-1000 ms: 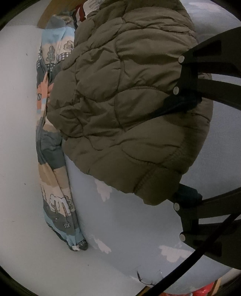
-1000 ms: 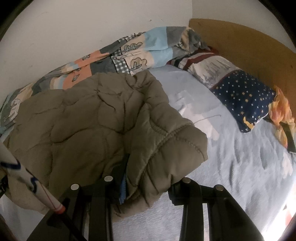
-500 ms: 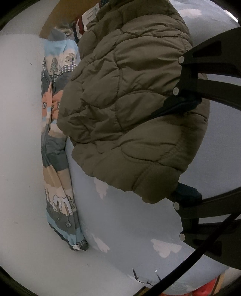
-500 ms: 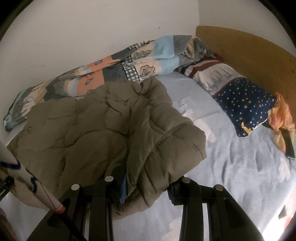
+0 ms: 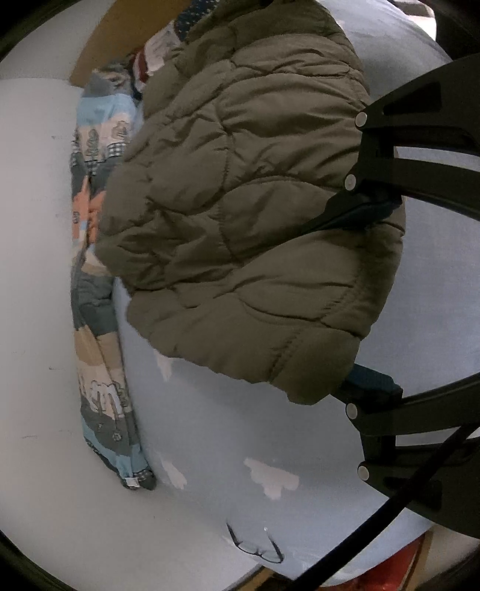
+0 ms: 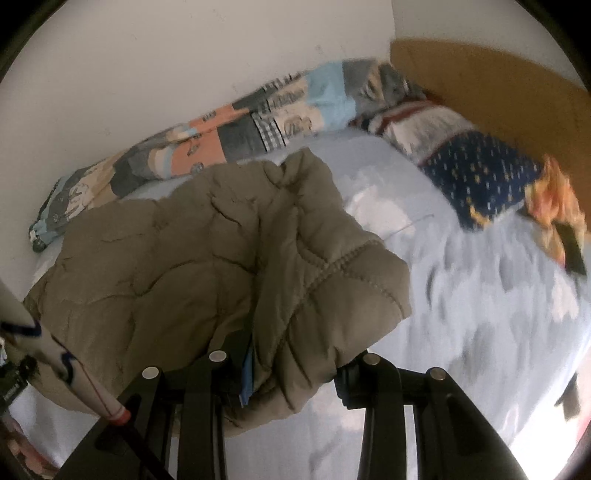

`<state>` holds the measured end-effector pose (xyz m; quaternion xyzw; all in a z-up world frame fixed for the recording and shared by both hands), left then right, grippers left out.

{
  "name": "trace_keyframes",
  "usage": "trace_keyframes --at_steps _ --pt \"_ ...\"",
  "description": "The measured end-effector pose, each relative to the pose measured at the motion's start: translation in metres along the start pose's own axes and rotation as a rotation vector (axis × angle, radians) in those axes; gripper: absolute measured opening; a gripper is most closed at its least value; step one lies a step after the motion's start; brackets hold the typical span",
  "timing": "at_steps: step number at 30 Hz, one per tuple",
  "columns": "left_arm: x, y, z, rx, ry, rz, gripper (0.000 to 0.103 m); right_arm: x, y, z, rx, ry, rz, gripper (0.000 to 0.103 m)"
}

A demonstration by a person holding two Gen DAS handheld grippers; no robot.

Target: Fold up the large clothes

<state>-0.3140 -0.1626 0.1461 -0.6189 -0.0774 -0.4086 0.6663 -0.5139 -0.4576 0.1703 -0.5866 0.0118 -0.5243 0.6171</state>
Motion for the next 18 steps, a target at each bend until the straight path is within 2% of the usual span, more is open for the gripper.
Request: trace_keyframes --at_steps 3,6,10,11,12,14,18 --pt "-0.008 0.011 -0.004 0.017 0.013 0.026 0.065 -0.012 0.009 -0.013 0.004 0.047 0.046 0.037" --pt "-0.014 0.022 0.001 0.006 -0.025 0.069 0.07 -0.022 0.022 -0.025 -0.003 0.082 0.095 0.038" --pt "-0.02 0.031 0.013 -0.017 -0.088 0.12 0.082 -0.028 0.028 -0.042 0.038 0.156 0.129 0.045" --pt "-0.02 0.033 0.017 -0.03 -0.106 0.135 0.083 -0.029 0.028 -0.049 0.061 0.203 0.14 0.052" --pt "-0.021 0.035 0.023 -0.051 -0.13 0.153 0.083 -0.03 0.028 -0.059 0.086 0.269 0.156 0.064" --pt "-0.022 0.036 0.036 -0.077 -0.179 0.181 0.086 -0.032 0.025 -0.076 0.089 0.367 0.171 0.079" --pt "-0.022 0.024 0.054 -0.096 -0.233 0.172 0.086 -0.034 0.009 -0.105 0.121 0.512 0.137 0.083"
Point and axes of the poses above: each gripper's, at about its wrist camera, not at the fingertips, and y roughly the way its jaws point, z to its left, x to its top, the point moved 1 cm from there along y, roughly the way its jaws point, and after that the axes turned 12 degrees about x, right-handed, at the moved point
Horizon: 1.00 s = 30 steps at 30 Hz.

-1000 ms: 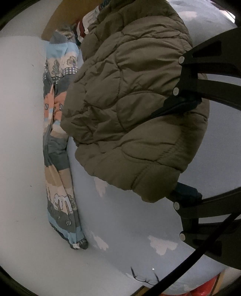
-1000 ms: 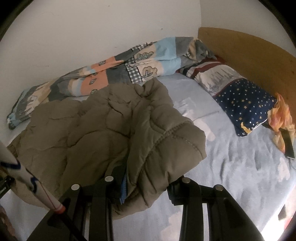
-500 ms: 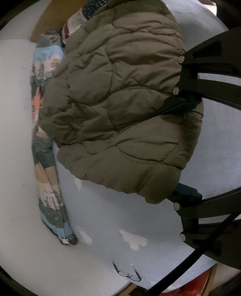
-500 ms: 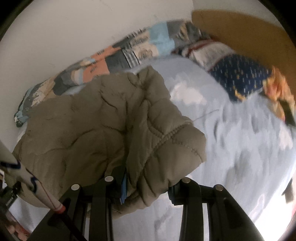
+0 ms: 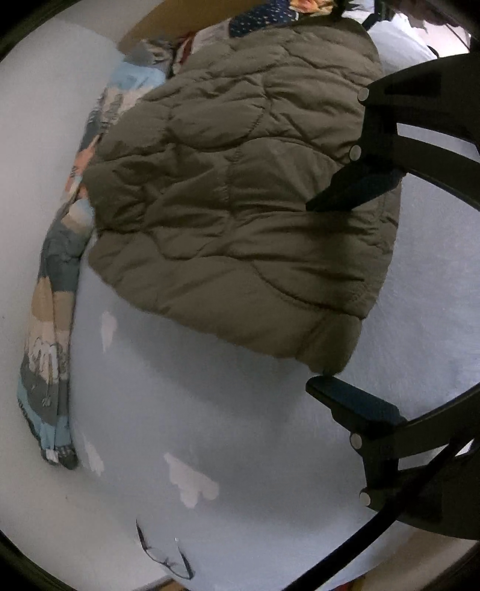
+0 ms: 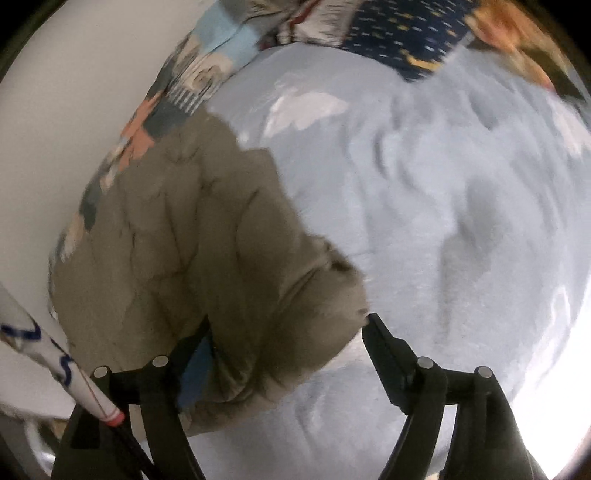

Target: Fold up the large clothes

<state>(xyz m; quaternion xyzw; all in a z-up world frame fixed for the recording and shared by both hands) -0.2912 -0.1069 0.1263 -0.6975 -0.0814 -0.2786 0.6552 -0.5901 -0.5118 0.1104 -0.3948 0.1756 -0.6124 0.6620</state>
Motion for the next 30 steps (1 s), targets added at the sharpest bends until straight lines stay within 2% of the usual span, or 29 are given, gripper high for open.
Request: trace_keyframes --at_steps 3,7,10,13,14,15,18,20,26,30 --pt "0.002 -0.012 0.005 0.028 -0.001 -0.043 0.086 0.003 -0.014 -0.007 -0.017 0.023 -0.044 0.084" --pt "0.004 -0.035 0.001 0.148 0.029 -0.171 0.086 0.01 -0.031 -0.002 -0.052 -0.015 -0.123 0.084" --pt "0.008 -0.044 -0.005 0.184 0.056 -0.236 0.086 0.011 -0.04 0.02 -0.098 -0.126 -0.205 0.084" --pt "0.012 -0.045 -0.019 0.185 0.109 -0.267 0.086 0.003 -0.045 0.052 -0.096 -0.278 -0.268 0.084" --pt "0.011 -0.045 -0.025 0.183 0.132 -0.273 0.086 -0.001 -0.044 0.065 -0.098 -0.339 -0.283 0.081" --pt "0.011 -0.045 -0.033 0.183 0.154 -0.279 0.086 -0.006 -0.042 0.077 -0.097 -0.4 -0.295 0.074" --pt "0.01 -0.044 -0.053 0.182 0.203 -0.296 0.086 -0.015 -0.028 0.103 -0.066 -0.509 -0.276 0.06" --pt "0.012 -0.04 -0.067 0.165 0.231 -0.295 0.086 -0.02 -0.014 0.113 -0.041 -0.532 -0.236 0.056" --pt "0.01 -0.013 -0.099 0.175 0.286 -0.251 0.086 -0.022 0.025 0.116 -0.092 -0.523 -0.138 0.056" --pt "0.014 0.004 -0.103 0.171 0.272 -0.212 0.088 -0.019 0.047 0.106 -0.15 -0.493 -0.073 0.056"
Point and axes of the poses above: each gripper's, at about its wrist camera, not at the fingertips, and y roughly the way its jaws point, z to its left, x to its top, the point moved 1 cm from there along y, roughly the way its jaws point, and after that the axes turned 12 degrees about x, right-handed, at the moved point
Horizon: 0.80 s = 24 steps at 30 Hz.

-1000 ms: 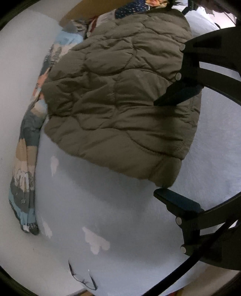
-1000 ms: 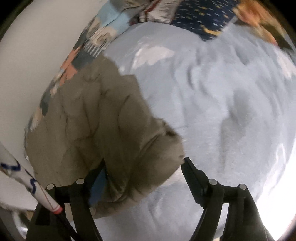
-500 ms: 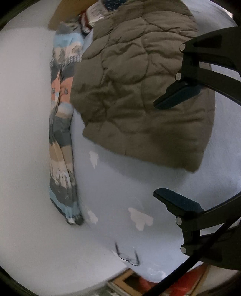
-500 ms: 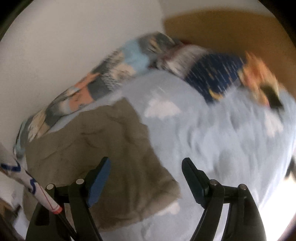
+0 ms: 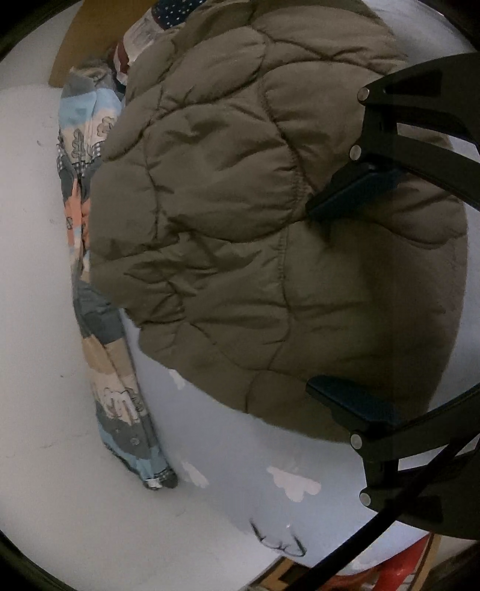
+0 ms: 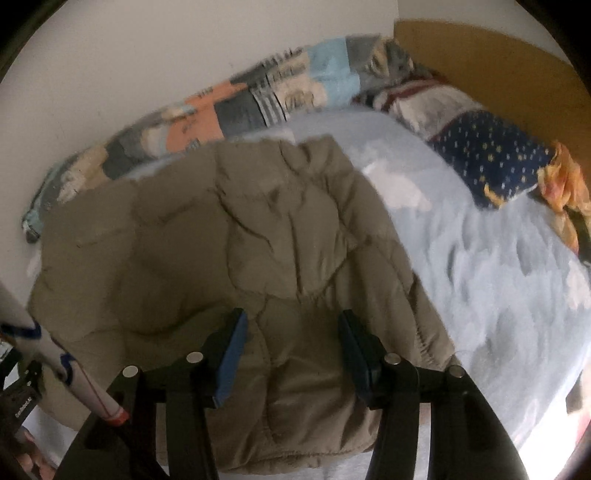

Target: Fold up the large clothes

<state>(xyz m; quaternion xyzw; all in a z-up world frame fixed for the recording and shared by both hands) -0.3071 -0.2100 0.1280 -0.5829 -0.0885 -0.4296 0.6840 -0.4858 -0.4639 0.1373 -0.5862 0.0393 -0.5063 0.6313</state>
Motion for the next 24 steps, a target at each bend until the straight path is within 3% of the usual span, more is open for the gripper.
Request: trace_keyframes --at_steps 10,18,24 --pt "0.005 0.001 -0.003 0.024 -0.002 -0.001 0.091 0.0 0.02 -0.003 -0.03 0.015 0.059 0.057" --pt "0.02 -0.01 -0.015 0.025 -0.017 -0.046 0.091 0.014 -0.001 0.024 -0.03 -0.021 -0.082 0.057" --pt "0.026 -0.001 -0.025 0.027 -0.009 -0.034 0.091 0.018 0.021 0.048 0.009 -0.018 -0.058 0.057"
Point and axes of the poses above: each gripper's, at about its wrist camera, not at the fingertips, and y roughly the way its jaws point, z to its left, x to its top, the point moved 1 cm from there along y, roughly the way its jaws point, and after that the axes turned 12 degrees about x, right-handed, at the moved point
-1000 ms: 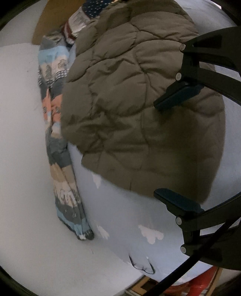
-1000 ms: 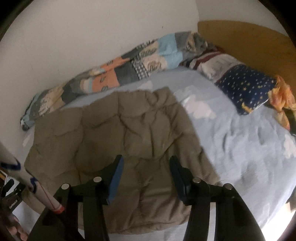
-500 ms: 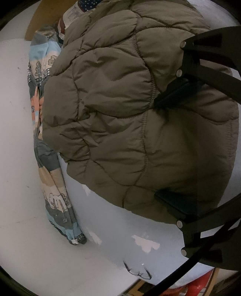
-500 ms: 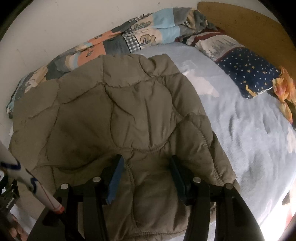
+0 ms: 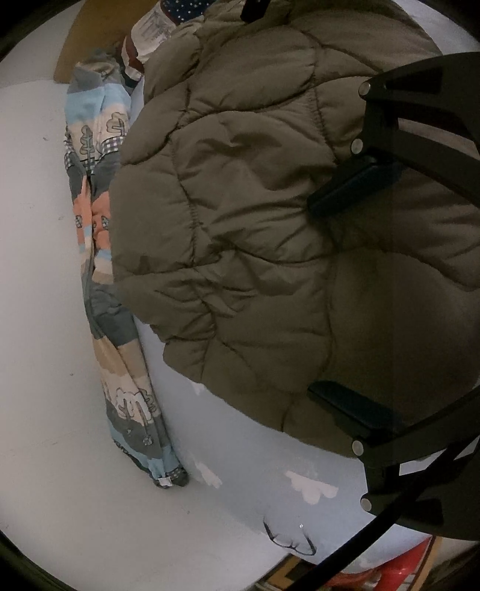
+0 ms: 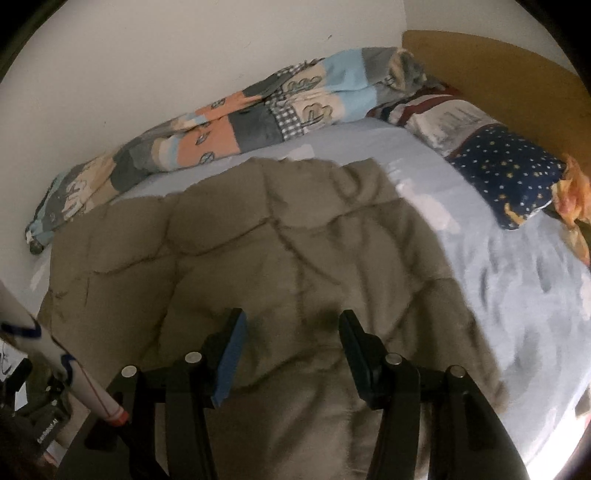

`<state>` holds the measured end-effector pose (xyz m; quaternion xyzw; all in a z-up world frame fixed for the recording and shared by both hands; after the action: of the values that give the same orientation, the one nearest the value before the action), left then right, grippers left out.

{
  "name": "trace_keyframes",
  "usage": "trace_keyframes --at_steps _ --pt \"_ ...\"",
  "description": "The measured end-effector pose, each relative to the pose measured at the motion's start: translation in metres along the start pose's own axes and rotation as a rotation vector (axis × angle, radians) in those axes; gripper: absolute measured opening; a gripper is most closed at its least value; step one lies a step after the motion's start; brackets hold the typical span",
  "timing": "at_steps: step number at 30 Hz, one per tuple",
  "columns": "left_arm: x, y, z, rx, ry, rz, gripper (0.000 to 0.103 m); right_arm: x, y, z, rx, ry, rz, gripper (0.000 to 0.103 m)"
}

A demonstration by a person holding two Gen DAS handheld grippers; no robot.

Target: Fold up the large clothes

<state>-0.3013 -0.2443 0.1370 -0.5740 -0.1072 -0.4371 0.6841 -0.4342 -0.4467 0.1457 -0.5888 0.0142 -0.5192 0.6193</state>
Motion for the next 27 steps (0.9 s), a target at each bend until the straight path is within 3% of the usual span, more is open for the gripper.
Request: trace_keyframes --at_steps 10,21,27 --pt "-0.001 0.01 0.001 -0.02 -0.008 0.018 0.092 -0.001 0.029 0.007 -0.043 -0.006 0.049 0.064" --pt "-0.002 0.009 0.002 -0.017 0.001 0.012 0.092 -0.002 0.029 0.003 -0.034 -0.01 0.056 0.065" --pt "-0.002 0.009 0.002 -0.017 0.003 0.012 0.092 0.0 0.013 0.01 -0.036 -0.025 -0.012 0.065"
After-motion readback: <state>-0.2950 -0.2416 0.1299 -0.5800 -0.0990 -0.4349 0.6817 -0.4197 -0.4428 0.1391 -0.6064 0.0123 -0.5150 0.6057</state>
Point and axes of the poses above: each gripper's, at about its wrist camera, not at the fingertips, and y roughly the way its jaws point, z to its left, x to its top, the point moved 1 cm from there along y, roughly the way its jaws point, and after that the axes turned 12 degrees about x, right-handed, at the moved point
